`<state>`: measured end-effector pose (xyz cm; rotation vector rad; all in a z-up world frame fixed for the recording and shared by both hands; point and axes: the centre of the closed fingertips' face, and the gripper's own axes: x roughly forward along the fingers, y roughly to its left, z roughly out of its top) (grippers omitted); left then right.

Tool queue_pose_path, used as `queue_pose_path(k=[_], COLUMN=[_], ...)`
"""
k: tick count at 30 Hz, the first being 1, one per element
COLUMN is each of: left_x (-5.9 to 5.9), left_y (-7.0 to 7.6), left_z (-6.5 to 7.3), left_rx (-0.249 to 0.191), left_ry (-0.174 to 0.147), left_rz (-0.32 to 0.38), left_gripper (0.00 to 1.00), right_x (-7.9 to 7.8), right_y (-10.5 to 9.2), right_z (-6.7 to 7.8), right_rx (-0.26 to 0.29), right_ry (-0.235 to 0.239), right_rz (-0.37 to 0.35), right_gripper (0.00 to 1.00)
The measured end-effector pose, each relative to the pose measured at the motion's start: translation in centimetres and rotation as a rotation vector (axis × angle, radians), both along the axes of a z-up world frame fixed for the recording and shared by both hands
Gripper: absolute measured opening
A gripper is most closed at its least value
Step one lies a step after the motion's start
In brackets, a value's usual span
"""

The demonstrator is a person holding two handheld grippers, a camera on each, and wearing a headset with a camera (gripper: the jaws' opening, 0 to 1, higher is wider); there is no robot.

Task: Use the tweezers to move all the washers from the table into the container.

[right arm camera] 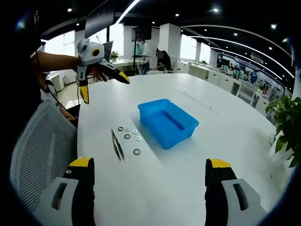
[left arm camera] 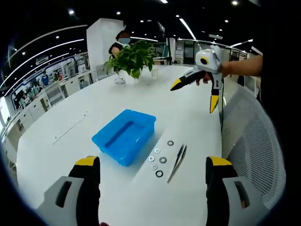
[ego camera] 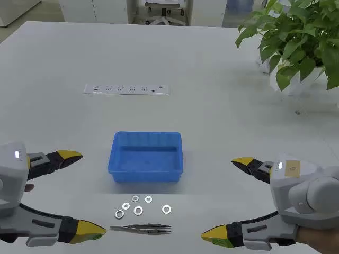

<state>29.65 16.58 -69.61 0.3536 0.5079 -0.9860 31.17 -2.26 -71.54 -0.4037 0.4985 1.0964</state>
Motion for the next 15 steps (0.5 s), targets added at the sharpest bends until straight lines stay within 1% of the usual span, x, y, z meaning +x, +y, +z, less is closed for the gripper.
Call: queue_pose_path(k=[15], left_x=[0.02], left_y=[0.04], left_z=[0.13], left_rx=[0.001], left_ry=[-0.004], left_rz=[0.000], left_gripper=[0.99], right_x=[0.06], right_y=[-0.16], right_z=[0.01], right_rx=[-0.006], right_ry=[-0.004], right_rz=[-0.003], right_gripper=[0.99])
